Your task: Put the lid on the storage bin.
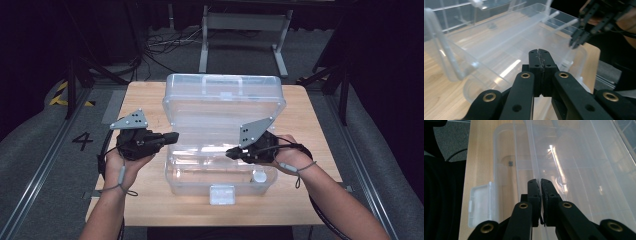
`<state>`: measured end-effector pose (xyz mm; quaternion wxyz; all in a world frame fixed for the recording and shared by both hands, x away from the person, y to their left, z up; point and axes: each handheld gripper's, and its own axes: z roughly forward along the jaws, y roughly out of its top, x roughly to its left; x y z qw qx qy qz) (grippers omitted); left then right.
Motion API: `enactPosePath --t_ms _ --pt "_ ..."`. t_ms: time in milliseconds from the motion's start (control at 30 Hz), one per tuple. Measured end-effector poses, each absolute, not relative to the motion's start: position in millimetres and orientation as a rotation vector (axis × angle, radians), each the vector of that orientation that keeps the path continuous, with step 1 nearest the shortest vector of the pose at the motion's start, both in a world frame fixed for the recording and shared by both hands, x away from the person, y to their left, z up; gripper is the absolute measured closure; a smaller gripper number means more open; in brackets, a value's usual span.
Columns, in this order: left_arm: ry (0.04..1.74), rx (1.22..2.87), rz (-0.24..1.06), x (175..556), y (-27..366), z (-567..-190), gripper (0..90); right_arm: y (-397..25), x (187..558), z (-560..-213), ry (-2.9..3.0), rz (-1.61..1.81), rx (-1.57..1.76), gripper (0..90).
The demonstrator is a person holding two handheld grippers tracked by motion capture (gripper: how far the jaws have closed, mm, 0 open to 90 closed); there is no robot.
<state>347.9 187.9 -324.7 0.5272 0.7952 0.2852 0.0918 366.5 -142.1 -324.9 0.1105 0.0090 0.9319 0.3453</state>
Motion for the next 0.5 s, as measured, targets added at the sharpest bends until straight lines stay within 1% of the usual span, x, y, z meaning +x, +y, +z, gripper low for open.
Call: enactPosePath --t_ms 200,233,267,300,367,500 --pt "0.709 1.886 0.224 352.7 187.0 -325.0 89.5 -141.6 361.8 -327.9 2.740 0.995 0.010 85.6" --pt "0.712 1.885 0.226 353.2 187.1 -325.0 89.5 -141.7 360.5 -328.9 2.742 0.991 -0.008 83.1" --pt "0.718 1.880 0.222 353.5 186.9 -325.1 89.5 -141.7 360.5 -328.9 2.742 0.991 -0.008 83.1" --pt "0.726 1.875 0.234 353.5 187.2 -325.0 89.5 -141.7 359.7 -329.0 2.744 0.997 -0.020 79.9" --pt "0.728 1.872 0.237 353.3 187.9 -324.7 89.6 -142.7 355.4 -327.4 2.730 1.029 -0.020 78.3" --pt "0.731 1.887 0.234 352.1 186.8 -325.7 89.8 -147.2 346.9 -322.9 2.690 1.050 -0.025 78.7"
